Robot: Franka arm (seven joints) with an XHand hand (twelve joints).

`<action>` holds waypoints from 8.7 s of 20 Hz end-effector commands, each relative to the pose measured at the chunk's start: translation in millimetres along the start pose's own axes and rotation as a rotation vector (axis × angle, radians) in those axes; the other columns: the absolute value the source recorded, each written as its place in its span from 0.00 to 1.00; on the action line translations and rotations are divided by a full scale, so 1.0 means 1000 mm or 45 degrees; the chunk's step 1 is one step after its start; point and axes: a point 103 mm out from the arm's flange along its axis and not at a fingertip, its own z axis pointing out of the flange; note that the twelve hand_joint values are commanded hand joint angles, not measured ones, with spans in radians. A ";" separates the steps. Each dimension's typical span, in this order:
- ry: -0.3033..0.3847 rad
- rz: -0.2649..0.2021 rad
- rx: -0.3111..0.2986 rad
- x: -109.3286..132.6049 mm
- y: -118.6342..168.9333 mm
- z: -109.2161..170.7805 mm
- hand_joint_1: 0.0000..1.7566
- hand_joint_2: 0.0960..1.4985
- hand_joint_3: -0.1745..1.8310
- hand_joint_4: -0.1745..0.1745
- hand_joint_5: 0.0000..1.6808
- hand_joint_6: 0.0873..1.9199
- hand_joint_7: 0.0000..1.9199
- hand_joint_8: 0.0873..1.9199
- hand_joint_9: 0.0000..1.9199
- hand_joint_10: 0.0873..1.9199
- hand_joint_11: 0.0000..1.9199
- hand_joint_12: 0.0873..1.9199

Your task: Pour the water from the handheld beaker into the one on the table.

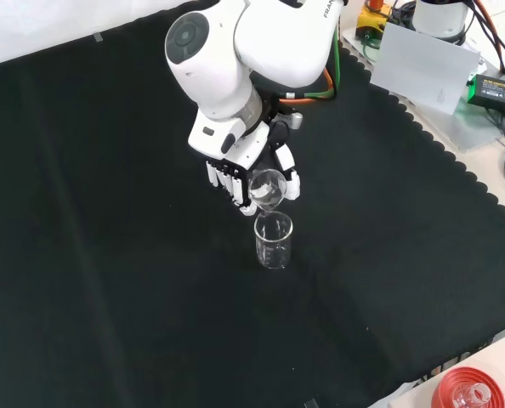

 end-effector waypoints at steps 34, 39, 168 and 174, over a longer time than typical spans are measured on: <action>-0.181 0.014 0.145 0.006 -0.001 -0.006 0.65 0.37 0.42 1.00 0.83 0.20 0.84 0.00 0.77 0.00 0.57 0.48; -0.193 0.018 0.155 0.009 -0.001 -0.007 0.65 0.37 0.42 1.00 0.83 0.20 0.84 0.00 0.78 0.00 0.57 0.48; -0.669 0.165 0.398 0.052 0.011 -0.029 0.65 0.37 0.43 1.00 0.81 0.24 0.85 0.00 0.79 0.00 0.58 0.47; -0.670 0.170 0.399 0.052 0.011 -0.030 0.65 0.37 0.43 1.00 0.81 0.24 0.85 0.00 0.79 0.00 0.58 0.47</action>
